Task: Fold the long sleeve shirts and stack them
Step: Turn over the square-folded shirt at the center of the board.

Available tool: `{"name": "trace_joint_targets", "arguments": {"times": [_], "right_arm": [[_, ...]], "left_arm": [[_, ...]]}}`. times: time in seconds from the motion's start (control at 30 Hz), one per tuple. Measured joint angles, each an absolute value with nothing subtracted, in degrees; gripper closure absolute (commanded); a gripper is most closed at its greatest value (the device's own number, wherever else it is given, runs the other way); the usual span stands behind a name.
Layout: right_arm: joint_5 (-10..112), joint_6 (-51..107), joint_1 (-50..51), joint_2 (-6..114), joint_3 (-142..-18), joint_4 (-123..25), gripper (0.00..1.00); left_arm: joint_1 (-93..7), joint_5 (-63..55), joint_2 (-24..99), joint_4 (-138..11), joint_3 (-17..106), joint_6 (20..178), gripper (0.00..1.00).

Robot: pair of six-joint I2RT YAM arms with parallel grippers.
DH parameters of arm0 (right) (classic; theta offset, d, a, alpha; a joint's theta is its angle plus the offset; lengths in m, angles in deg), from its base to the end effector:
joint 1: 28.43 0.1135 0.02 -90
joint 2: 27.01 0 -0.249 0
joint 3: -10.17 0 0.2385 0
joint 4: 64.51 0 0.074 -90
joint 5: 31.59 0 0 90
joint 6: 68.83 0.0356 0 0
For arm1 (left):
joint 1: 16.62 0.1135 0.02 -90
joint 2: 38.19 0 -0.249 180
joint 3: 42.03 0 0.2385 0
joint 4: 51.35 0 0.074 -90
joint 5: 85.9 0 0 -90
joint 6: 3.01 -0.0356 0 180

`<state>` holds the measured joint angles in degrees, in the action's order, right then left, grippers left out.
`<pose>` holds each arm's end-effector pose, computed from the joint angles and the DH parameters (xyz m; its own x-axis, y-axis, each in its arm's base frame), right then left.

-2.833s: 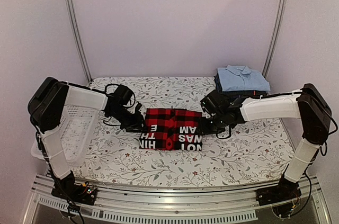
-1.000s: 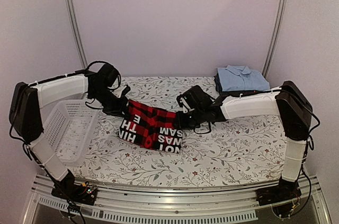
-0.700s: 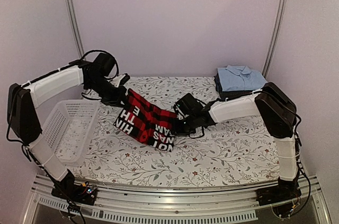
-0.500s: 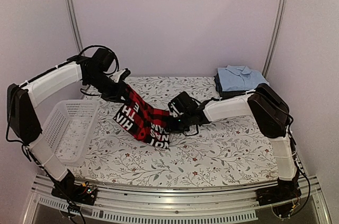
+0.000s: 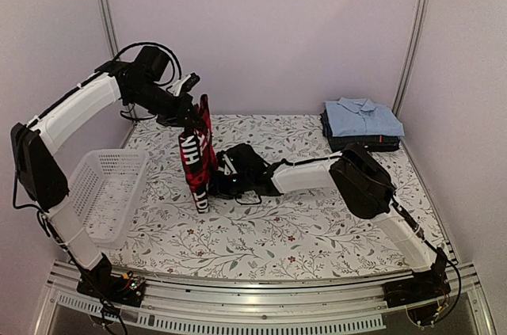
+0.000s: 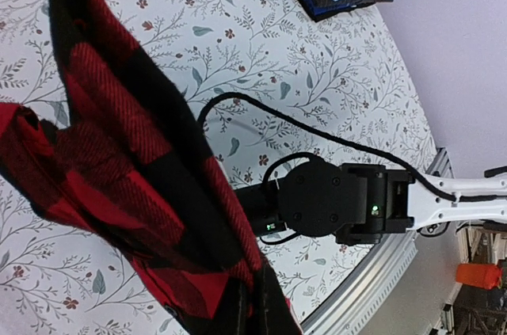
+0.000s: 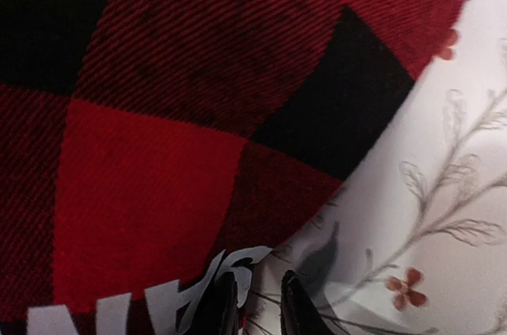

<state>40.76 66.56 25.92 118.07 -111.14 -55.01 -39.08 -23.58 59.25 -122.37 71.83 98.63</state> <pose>0.3017 0.4391 0.1007 -0.8810 -0.0643 -0.4688 -0.4199 0.5627 0.7120 0.3099 -0.1460 0.3418 -0.8562 0.1606 -0.4910 0.4229 0.7637 -0.4877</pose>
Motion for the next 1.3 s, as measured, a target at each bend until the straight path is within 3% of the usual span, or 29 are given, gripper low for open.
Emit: {"name": "trace_joint_targets", "arguments": {"times": [0.17,0.4,0.6,0.8,0.9,0.93,1.0,1.03,1.13,1.3], "right_arm": [[37.99,69.93,26.51,123.71,-117.2,-59.69,0.77],[36.26,71.94,25.46,123.93,-115.01,-65.13,0.74],[36.15,72.81,23.86,116.74,-100.72,-71.65,0.71],[38.4,71.94,20.17,101.15,-79.56,-72.98,0.6],[40.65,70.36,17.61,88.72,-69.79,-69.7,0.56],[41.59,69.86,16.87,84.58,-67.41,-68.26,0.54],[44.0,68.5,14.77,74.29,-62.4,-64.63,0.49],[45.35,68.02,13.81,69.77,-60.52,-62.84,0.47],[48.61,66.38,10.68,57.18,-55.84,-57.51,0.41],[51.74,63.52,9.11,50.79,-54.64,-50.23,0.36]], "left_arm": [[-39.4,-25.75,60.94,-122.04,71.46,99.03,1.0],[-39.49,-27.69,62.16,-120.34,70.02,99.35,1.0],[-39.84,-28.24,62.45,-119.31,69.62,99.62,1.0],[-43.21,-27.38,63.65,-116.47,68.66,101.65,1.0],[-48.1,-25.16,66.71,-112.82,68.73,105.25,0.88],[-50.2,-24.13,68.68,-111.35,69.23,106.85,0.8],[-55.67,-21.26,75.49,-109.02,73.14,109.76,0.49],[-58.48,-19.58,80.15,-108.51,76.97,111.42,0.44],[-64.01,-15.91,90.77,-107.46,86.91,114.26,0.33],[-66.55,-12.72,92.52,-107.11,89.58,116.64,0.32]]}}
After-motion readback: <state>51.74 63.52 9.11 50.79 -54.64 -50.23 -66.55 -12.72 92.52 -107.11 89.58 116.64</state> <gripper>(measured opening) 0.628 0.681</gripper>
